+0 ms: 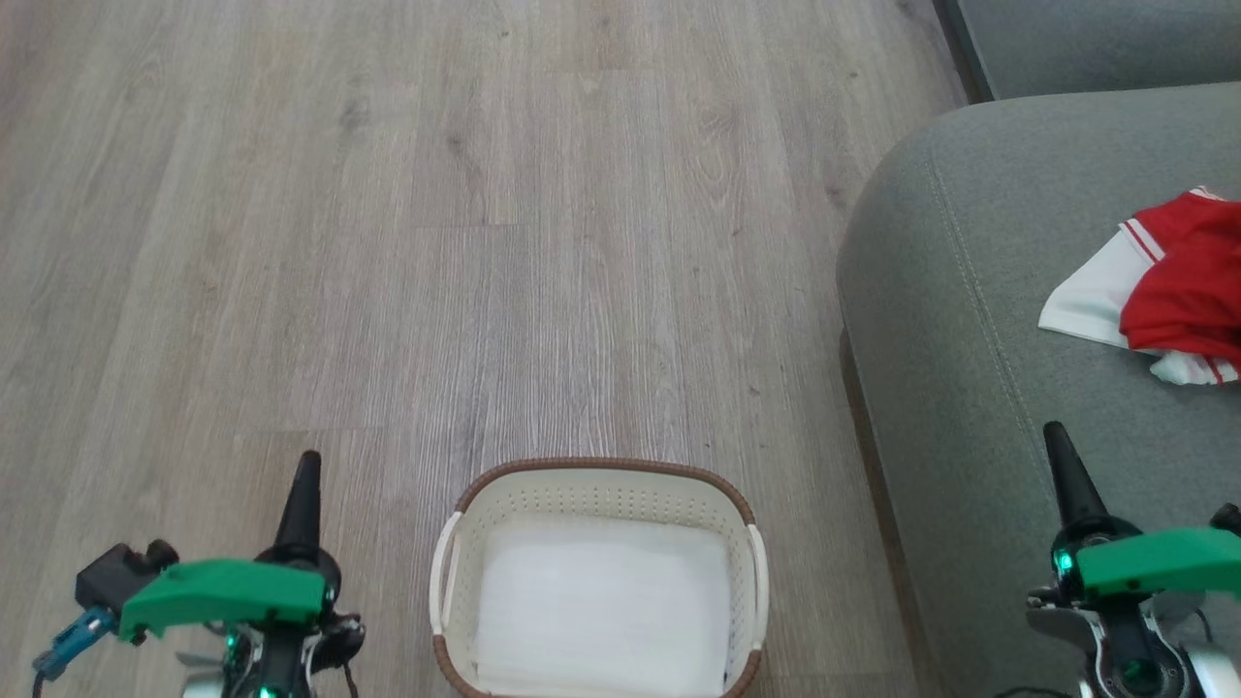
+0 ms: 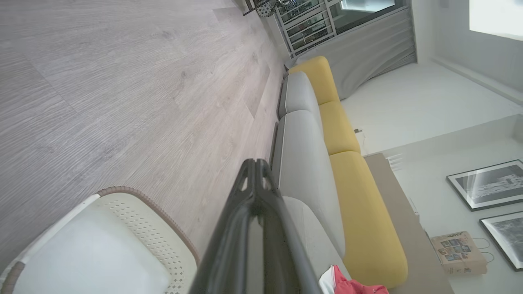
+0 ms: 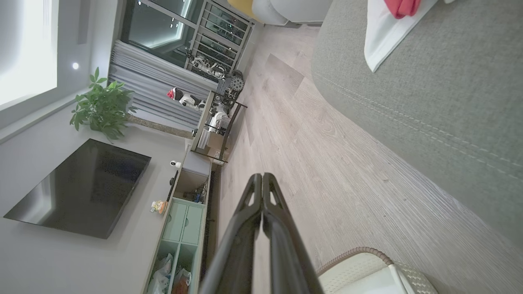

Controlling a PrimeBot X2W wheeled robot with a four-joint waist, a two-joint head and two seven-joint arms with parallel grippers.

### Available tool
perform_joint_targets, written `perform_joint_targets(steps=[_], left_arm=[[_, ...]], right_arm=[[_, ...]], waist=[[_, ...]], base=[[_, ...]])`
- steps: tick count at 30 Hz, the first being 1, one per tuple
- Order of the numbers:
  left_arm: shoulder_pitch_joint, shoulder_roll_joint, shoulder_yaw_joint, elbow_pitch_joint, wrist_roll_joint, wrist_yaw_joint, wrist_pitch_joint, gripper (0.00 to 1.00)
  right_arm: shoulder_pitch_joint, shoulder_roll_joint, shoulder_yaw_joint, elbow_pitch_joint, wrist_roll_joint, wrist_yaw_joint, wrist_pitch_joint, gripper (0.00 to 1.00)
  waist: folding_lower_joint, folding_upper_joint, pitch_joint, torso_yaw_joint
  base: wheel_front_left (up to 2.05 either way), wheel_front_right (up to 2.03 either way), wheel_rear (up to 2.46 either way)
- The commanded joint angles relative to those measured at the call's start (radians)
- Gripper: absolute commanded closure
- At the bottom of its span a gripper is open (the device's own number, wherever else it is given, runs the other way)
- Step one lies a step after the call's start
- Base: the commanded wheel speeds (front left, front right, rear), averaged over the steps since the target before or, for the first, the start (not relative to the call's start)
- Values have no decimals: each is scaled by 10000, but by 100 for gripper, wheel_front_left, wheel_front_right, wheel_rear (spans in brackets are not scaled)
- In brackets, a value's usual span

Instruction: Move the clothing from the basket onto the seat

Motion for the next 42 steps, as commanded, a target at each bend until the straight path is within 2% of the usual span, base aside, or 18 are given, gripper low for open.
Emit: perform_joint_targets(steps=[1, 38, 42], left_arm=[[-557, 167, 332, -286, -348, -103, 127, 100], [-753, 142, 1349, -183, -4420, -698, 1214, 100], [-755, 131, 1368, -181, -4421, -700, 1230, 100]], right_arm=[[-597, -28, 17, -273, 293, -1, 81, 100], [-927, 735, -422, 131, 3485, -2, 1178, 100], [-928, 741, -429, 133, 3491, -2, 1186, 100]], waist=[[0, 0, -11, 3], [0, 0, -219, 53], [0, 0, -219, 54]], base=[[0, 0, 0], [0, 0, 0], [0, 0, 0]])
